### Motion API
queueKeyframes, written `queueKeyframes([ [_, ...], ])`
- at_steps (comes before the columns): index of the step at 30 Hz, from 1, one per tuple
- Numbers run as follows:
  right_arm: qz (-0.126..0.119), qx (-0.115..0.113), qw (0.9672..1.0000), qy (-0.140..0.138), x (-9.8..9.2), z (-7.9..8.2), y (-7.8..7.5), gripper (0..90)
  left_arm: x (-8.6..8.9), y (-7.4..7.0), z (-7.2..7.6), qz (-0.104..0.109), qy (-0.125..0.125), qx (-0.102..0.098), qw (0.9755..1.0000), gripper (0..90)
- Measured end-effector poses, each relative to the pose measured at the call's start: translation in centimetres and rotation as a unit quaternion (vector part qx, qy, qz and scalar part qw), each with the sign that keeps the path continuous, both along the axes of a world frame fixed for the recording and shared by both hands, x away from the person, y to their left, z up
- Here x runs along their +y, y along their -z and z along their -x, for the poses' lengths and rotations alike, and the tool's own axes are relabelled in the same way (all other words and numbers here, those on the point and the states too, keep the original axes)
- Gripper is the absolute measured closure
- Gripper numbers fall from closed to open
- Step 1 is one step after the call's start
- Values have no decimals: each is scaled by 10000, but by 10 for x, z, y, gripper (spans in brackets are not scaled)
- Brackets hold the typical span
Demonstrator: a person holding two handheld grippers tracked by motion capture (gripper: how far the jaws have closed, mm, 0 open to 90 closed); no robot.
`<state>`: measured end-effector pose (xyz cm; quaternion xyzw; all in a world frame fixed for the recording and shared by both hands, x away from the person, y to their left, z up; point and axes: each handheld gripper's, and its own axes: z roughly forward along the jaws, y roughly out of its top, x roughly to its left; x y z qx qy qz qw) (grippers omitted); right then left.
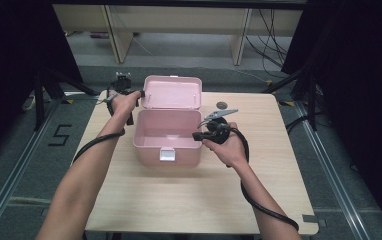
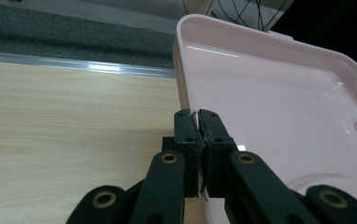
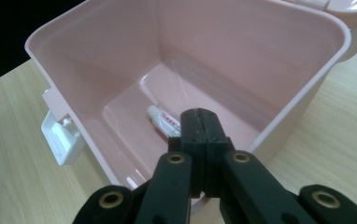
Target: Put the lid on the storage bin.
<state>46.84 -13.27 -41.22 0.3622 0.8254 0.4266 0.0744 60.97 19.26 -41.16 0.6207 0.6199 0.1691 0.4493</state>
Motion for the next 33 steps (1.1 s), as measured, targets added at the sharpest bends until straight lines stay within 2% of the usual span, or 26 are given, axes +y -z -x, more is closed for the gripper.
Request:
queueKeyframes([
  [3, 11, 41, 10000, -10, 1, 0, 1, 900, 2, -1, 2, -45, 73, -31, 10000, 867],
  [9, 15, 87, 10000, -3, 3, 0, 2, 900, 3, -3, 4, 72, 27, -129, 9999, 868],
  [12, 50, 99, 9999, -6, 4, 1, 2, 900, 4, -4, 6, 83, 82, -186, 9998, 868],
  [14, 61, -20, 9999, -87, 4, -1, 4, 900, 5, -5, 7, 126, 72, -225, 9996, 868],
  [16, 70, 62, 10000, 0, 5, 0, 4, 900, 5, -6, 8, 136, 64, -259, 9996, 868],
  [18, 72, 18, 10000, -1, 6, 0, 6, 900, 7, -7, 9, 144, 109, -284, 9994, 868],
  [19, 95, 83, 9999, -25, 7, 0, 7, 900, 7, -7, 10, 137, 119, -318, 9993, 868],
  [21, 70, -43, 10000, -56, 7, -1, 8, 900, 8, -7, 11, 155, 114, -300, 9994, 868],
  [24, 62, -36, 10000, -67, 6, -1, 8, 900, 9, -7, 12, 147, 97, -326, 9993, 868],
  [26, 20, 158, 9999, 55, 8, 2, 7, 900, 11, -7, 13, 144, 141, -341, 9992, 868],
  [27, 24, 53, 10000, 0, 7, 1, 8, 900, 11, -8, 14, 156, 141, -360, 9991, 868],
  [32, -48, -66, 10000, -17, 6, 1, 9, 900, 13, -8, 15, 145, 187, -419, 9988, 868],
  [33, -25, -171, 9998, -23, 5, 1, 10, 900, 13, -8, 15, 146, 201, -432, 9988, 868],
])
